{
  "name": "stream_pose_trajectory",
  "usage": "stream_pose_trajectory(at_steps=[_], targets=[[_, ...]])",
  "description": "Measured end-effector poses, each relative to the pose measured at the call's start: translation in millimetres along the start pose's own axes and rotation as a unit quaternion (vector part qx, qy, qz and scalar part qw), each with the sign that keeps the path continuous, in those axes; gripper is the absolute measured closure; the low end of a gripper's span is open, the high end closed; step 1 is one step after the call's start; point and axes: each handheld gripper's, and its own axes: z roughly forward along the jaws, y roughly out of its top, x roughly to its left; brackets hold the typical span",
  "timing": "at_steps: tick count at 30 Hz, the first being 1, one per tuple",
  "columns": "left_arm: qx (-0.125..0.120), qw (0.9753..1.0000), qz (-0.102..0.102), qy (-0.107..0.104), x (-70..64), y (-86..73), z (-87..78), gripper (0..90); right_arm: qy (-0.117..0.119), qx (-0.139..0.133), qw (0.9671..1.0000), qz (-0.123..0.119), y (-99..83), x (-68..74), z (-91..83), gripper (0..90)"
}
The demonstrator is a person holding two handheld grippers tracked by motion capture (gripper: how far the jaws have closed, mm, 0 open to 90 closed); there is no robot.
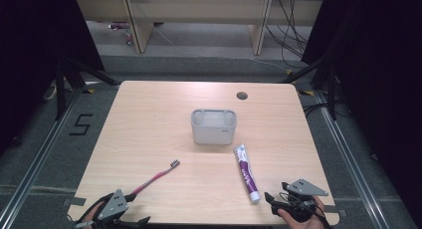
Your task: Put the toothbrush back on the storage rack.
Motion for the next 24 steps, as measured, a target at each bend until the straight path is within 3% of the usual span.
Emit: stream_pose_trajectory(at_steps=[5, 7, 8, 13, 16, 19, 20, 21, 24], targets=[[0.001, 1.0, -0.001, 0.001, 0.3, -0.2, -0.2, 15.8, 0.009, 0.005, 0.9999, 0.01, -0.5, 0.8, 0.9, 27.7], [0.0, 1.0, -0.004, 0.0, 0.2, -0.5, -0.1, 15.8, 0.0, -0.001, 1.0, 0.002, 0.0, 0.7, 0.0, 27.7], [0.002, 1.0, -0.001, 0.002, 1.1, -0.4, -0.1, 15.8, 0.014, 0.0, 0.9999, 0.01, -0.2, 1.6, 1.0, 27.7], [0.001, 1.0, 0.004, 0.004, 2.3, -0.8, 0.0, 15.6, 0.01, 0.002, 0.9999, 0.002, -0.2, 1.1, 0.3, 27.7], [-0.007, 0.9999, -0.009, 0.007, 2.3, -0.7, 0.4, 15.6, 0.012, -0.002, 0.9999, 0.008, -0.4, 1.3, -0.1, 27.7], [0.0, 0.9999, -0.006, 0.009, 5.5, -0.8, 1.9, 15.7, 0.013, -0.001, 0.9999, 0.009, -1.0, 0.8, -0.5, 27.6], [0.001, 0.9998, -0.018, 0.007, 5.5, -1.3, 4.2, 15.7, 0.012, -0.003, 0.9999, 0.01, -1.2, 0.7, -1.2, 27.7], [0.01, 0.9998, -0.014, 0.012, 8.6, -0.7, 4.2, 15.9, 0.011, -0.007, 0.9999, 0.011, -1.6, 0.8, -3.3, 27.7], [0.003, 0.9996, -0.024, 0.016, 11.2, 1.7, 0.9, 15.9, 0.009, -0.005, 0.9999, 0.008, -2.5, 0.4, -4.5, 27.7]])
